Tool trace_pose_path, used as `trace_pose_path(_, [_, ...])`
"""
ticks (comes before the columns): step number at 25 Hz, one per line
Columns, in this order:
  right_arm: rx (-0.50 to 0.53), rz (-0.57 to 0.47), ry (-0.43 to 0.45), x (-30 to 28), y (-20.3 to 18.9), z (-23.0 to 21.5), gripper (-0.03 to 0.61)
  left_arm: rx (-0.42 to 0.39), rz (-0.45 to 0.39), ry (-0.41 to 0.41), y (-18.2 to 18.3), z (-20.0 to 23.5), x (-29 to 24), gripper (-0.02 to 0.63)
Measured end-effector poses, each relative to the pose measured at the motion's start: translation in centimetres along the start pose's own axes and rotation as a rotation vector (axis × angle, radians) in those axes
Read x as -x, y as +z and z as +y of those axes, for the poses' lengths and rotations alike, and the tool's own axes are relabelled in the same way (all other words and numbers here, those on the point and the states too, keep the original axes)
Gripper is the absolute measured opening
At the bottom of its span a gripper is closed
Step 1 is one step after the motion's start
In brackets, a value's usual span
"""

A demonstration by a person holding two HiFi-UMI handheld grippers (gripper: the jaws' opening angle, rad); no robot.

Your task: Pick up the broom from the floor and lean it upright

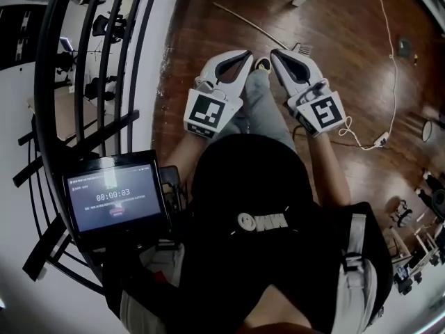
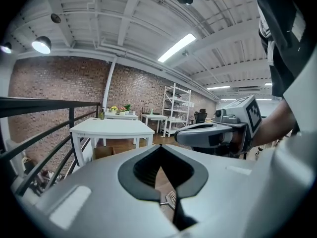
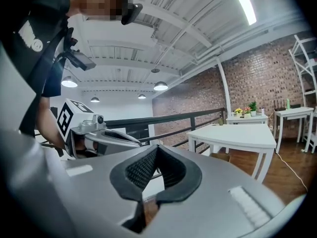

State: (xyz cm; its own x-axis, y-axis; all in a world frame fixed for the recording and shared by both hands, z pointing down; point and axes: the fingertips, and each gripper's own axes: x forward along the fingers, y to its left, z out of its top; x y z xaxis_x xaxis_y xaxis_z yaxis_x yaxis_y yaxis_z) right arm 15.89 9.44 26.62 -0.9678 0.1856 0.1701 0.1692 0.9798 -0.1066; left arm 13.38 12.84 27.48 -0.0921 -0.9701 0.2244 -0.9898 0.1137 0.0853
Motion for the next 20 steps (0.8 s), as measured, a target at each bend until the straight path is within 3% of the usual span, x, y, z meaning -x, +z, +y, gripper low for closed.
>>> trace_pose_path(4, [0.003, -0.007, -0.015, 4.4, -1.0, -0.8, 0.003, -0.016, 0.003, 0.009, -0.3, -3.7, -0.3, 0.017])
trace_pose_path(6, [-0.005, 0.006, -0.023, 0.8, -1.7, -4.8, 0.003, -0.026, 0.021, 0.011, -0.3, 0.5, -3.7, 0.017])
trace_pose_path(10, [-0.05, 0.046, -0.036, -11.0, -2.7, -16.3, 0.003, -0.032, 0.079, 0.027, 0.6, 13.6, -12.9, 0.017])
trace_pose_path(14, [-0.037, 0.105, 0.007, -15.6, -3.9, -21.9, 0.003, -0.019, 0.09, 0.072, 1.5, 18.7, -17.6, 0.017])
trace_pose_path(20, [-0.005, 0.209, 0.11, -22.4, -7.9, -26.7, 0.003, 0.011, 0.094, 0.146, 0.8, 26.5, -22.1, 0.017])
